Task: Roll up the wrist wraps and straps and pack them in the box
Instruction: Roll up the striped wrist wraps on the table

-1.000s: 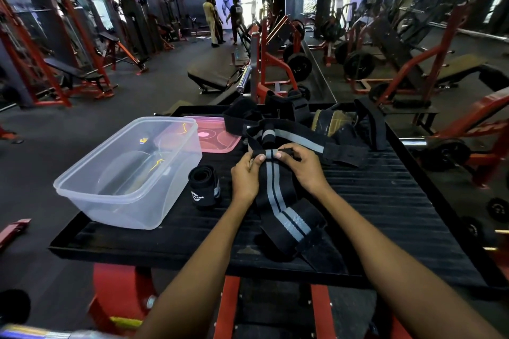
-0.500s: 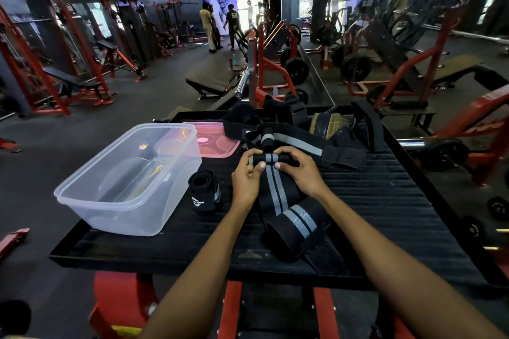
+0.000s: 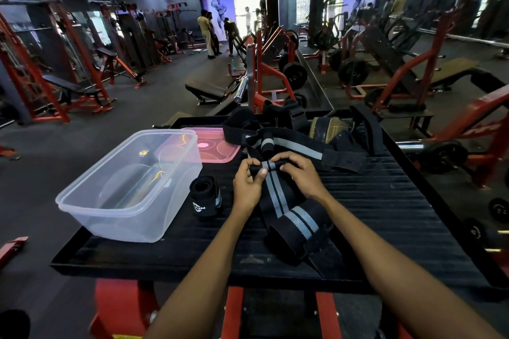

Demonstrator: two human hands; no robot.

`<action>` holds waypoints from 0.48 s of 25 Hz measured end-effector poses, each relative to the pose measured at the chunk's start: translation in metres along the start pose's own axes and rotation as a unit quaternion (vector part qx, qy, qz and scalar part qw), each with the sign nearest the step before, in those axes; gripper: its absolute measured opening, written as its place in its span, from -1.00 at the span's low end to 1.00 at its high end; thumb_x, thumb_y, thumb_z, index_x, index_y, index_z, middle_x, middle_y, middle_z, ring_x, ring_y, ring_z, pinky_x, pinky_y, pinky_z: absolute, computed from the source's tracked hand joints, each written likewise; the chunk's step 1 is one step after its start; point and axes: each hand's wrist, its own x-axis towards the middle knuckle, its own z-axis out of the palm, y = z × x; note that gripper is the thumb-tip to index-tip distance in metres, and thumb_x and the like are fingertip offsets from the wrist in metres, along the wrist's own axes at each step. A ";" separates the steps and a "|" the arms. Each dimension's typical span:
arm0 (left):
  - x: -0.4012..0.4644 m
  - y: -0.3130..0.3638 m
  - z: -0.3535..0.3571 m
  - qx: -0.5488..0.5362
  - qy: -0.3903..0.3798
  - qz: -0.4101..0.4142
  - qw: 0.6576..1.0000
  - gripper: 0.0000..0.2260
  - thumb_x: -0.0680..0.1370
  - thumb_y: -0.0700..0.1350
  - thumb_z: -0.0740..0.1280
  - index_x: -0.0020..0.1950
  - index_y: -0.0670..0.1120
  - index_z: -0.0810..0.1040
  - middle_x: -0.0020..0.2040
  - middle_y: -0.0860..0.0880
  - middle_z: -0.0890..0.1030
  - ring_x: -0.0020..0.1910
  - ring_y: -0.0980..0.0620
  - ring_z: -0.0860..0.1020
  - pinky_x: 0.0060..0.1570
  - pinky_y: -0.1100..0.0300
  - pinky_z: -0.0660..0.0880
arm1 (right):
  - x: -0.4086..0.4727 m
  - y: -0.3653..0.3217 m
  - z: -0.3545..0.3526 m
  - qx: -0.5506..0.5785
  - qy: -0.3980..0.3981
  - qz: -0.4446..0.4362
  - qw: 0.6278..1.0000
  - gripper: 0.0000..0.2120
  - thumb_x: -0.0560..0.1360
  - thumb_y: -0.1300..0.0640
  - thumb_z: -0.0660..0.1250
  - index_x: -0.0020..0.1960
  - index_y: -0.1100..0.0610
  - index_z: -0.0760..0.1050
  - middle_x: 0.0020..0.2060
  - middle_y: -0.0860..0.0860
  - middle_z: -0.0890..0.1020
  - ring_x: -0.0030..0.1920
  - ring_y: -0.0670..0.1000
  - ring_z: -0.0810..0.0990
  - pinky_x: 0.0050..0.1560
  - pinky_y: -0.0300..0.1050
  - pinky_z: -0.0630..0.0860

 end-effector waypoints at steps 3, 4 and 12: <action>0.000 0.000 -0.002 0.004 -0.008 0.015 1.000 -0.76 0.50 -0.33 0.32 -0.10 0.01 0.41 -0.13 0.11 0.45 -0.15 0.23 0.43 -0.08 0.39 0.35 | 0.002 0.003 -0.003 0.004 0.006 0.017 1.000 -0.85 0.52 0.19 0.32 0.08 0.12 0.56 -0.02 -0.07 0.60 0.03 -0.14 0.54 0.03 -0.40 0.43; 0.000 -0.001 -0.002 0.004 -0.011 0.013 1.000 -0.77 0.51 -0.31 0.32 -0.08 0.02 0.41 -0.12 0.11 0.47 -0.13 0.23 0.45 -0.05 0.37 0.37 | 0.003 0.004 -0.004 -0.004 0.006 0.011 1.000 -0.85 0.51 0.19 0.34 0.08 0.15 0.57 -0.02 -0.05 0.60 0.05 -0.12 0.55 0.05 -0.40 0.43; 0.001 -0.005 -0.001 0.038 0.008 -0.021 0.999 -0.81 0.56 -0.21 0.29 0.16 -0.20 0.48 -0.09 0.09 0.52 -0.21 0.20 0.45 -0.16 0.40 0.41 | 0.003 0.004 -0.003 -0.040 -0.013 -0.003 0.999 -0.82 0.49 0.27 0.35 0.09 0.20 0.52 -0.02 -0.09 0.56 -0.03 -0.35 0.50 0.02 -0.52 0.36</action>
